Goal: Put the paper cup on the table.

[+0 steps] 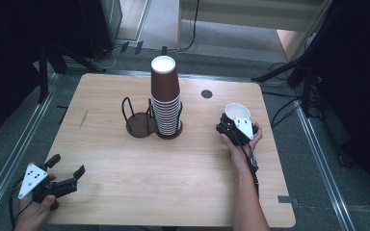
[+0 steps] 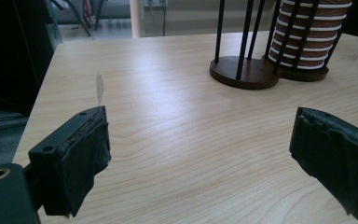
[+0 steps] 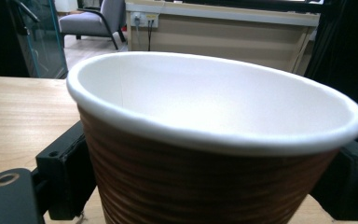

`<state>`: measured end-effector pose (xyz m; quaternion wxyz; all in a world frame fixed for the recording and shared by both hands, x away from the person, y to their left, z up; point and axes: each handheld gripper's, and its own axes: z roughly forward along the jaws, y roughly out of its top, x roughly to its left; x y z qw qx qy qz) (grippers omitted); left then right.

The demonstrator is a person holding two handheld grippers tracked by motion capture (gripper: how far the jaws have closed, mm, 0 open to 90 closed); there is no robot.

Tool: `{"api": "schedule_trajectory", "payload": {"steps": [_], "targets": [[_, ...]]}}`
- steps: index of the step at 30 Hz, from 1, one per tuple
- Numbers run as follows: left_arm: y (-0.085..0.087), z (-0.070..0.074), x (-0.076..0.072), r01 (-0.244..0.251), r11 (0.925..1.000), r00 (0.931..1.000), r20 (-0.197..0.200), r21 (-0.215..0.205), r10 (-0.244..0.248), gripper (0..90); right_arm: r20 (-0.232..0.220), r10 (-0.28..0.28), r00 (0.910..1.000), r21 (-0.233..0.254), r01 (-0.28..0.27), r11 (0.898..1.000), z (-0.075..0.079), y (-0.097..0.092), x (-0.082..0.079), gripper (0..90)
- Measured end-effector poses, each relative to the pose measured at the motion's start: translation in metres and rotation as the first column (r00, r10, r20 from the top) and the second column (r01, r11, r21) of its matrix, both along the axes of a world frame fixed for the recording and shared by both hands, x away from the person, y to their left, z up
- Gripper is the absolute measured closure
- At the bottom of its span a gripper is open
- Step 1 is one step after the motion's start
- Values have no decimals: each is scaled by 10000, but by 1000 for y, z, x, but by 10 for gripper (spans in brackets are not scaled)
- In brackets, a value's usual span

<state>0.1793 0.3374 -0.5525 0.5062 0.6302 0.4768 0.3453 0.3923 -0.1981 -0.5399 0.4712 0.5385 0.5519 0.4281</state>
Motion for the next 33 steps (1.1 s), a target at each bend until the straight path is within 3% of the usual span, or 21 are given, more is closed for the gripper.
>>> {"api": "schedule_trajectory", "payload": {"steps": [9,23,33], "targets": [[0,0,0,10,10000,10000,15,-12,-10,56,-443,482,9979,215,-472,9987,0,1,-2,0],[0,0,1,17,10000,10000,-66,-13,-17,57,-414,759,9963,302,-747,9968,17,-1,-22,0],[-2,0,1,-9,9999,10000,-30,147,10,57,-103,894,9959,495,-888,9948,26,-13,-41,0]]}}
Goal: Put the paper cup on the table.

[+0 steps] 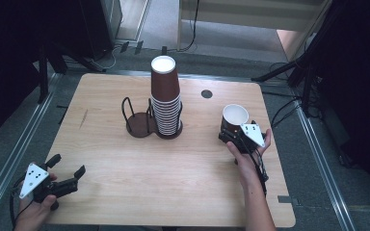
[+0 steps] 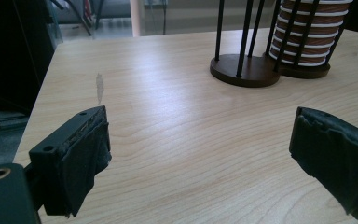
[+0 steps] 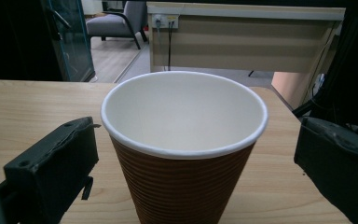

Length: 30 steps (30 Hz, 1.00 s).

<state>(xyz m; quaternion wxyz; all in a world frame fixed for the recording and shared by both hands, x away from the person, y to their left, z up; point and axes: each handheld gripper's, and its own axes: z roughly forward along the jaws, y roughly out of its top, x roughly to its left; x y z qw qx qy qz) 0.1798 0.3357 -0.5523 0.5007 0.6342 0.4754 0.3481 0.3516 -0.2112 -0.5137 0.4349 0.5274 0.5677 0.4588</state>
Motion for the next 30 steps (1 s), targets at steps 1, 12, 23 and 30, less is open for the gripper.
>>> {"api": "schedule_trajectory", "payload": {"steps": [1,12,23,30], "targets": [[0,0,0,4,10000,10000,-14,17,-4,57,9,9,10000,27,-9,10000,1,-1,-2,0],[0,0,0,13,10000,10000,-61,16,-13,57,260,339,9991,183,-344,9992,12,-7,-26,0],[-2,0,1,-2,9997,10000,-71,255,3,65,375,155,9992,-4,-155,9999,15,-28,-52,0],[-2,0,1,-17,9998,10000,-96,213,19,65,283,-13,9996,42,12,10000,11,-43,-65,0]]}}
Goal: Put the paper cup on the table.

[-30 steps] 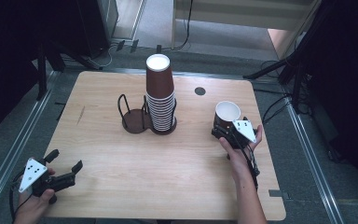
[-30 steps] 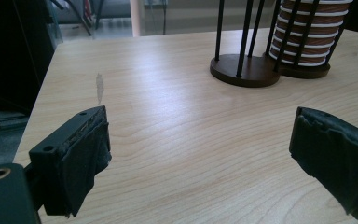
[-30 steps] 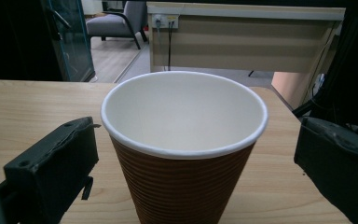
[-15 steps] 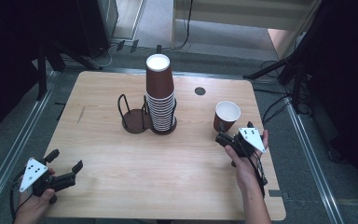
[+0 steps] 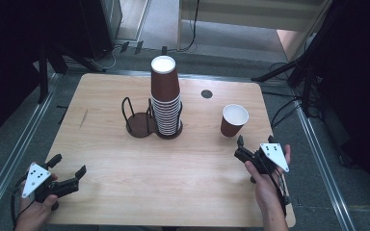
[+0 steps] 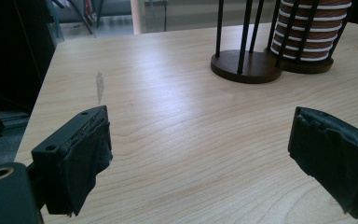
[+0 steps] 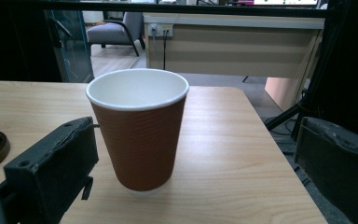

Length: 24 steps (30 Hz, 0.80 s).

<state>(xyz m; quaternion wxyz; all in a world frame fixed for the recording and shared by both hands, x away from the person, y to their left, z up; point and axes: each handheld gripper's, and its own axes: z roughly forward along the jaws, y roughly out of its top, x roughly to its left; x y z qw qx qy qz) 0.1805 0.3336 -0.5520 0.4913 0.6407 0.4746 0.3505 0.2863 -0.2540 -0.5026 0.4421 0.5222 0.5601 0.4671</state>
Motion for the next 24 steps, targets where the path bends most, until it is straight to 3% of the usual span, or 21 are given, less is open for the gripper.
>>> {"api": "schedule_trajectory", "payload": {"steps": [24], "targets": [[0,0,0,34,10000,10000,7,22,-34,65,-203,-313,9993,-488,303,9984,-16,-41,-37,0]]}}
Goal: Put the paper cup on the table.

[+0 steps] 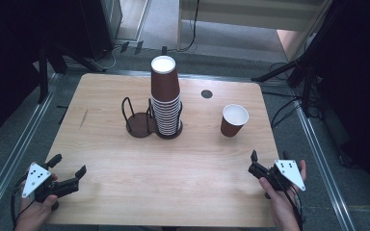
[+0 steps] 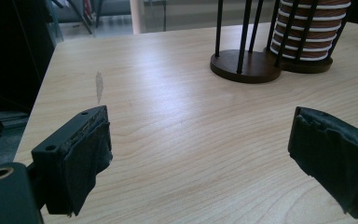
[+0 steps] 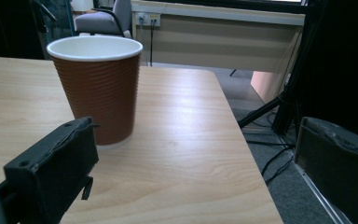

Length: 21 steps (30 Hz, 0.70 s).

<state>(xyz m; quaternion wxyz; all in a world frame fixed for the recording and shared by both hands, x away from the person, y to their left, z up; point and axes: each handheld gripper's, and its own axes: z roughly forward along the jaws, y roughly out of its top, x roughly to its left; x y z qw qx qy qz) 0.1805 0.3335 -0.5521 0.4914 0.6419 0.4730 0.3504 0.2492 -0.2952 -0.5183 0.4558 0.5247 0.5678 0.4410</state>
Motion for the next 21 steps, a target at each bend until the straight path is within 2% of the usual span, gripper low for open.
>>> {"api": "schedule_trajectory", "payload": {"steps": [7,21], "targets": [[0,0,0,-16,10000,10000,-6,-38,16,65,-31,-9,10000,186,10,9998,-8,-11,-11,0],[1,0,0,-32,10000,10000,17,-91,32,65,-194,-133,9997,61,134,9999,-12,-29,-30,0]]}}
